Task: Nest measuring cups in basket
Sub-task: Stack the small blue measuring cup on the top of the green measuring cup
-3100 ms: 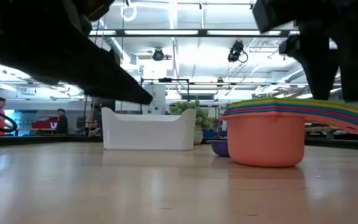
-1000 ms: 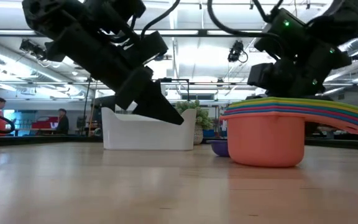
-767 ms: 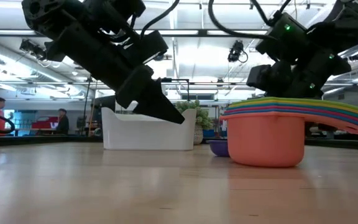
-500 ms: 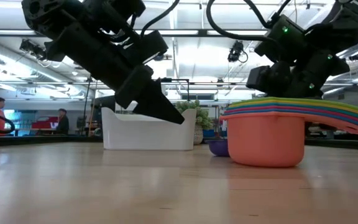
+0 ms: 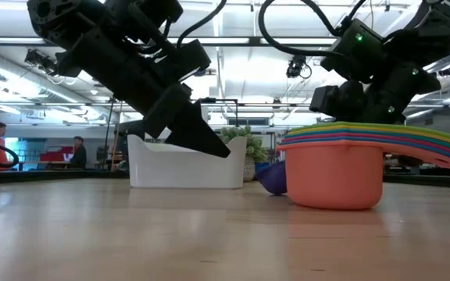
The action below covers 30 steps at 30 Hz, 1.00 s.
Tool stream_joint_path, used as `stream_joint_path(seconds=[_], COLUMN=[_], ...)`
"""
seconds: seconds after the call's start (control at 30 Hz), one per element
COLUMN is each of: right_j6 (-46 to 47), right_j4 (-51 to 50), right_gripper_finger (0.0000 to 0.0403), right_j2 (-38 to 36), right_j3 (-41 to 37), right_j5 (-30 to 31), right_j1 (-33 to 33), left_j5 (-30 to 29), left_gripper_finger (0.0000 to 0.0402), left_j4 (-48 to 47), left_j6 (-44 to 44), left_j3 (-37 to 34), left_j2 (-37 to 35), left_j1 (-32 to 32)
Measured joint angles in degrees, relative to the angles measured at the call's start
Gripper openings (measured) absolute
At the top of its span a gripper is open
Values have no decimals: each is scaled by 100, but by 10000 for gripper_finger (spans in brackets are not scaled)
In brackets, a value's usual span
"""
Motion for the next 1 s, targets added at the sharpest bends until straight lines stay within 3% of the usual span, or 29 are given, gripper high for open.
stream_joint_path(seconds=[0.2,0.33,0.43,0.57,0.73,1.0], right_j6=[-24,-149,-150,-120,-111,183], right_j4=[-8,-49,-81,-101,-160,-672], right_gripper_finger=[116,106,88,58,10,8], right_j2=[1,3,4,4,4,-35], right_j3=[0,0,0,0,0,178], right_j5=[218,882,1384,1443,1953,2905], right_j1=[49,177,288,390,632,962], left_j5=[0,0,0,0,0,0], left_gripper_finger=[315,315,315,315,315,315], left_j4=[-44,-44,-43,-41,-41,-39], left_j6=[-2,-2,-4,-4,-7,-26], left_j3=[0,0,0,0,0,0], left_j2=[0,0,0,0,0,0], left_j1=[0,0,0,-7,-7,-7])
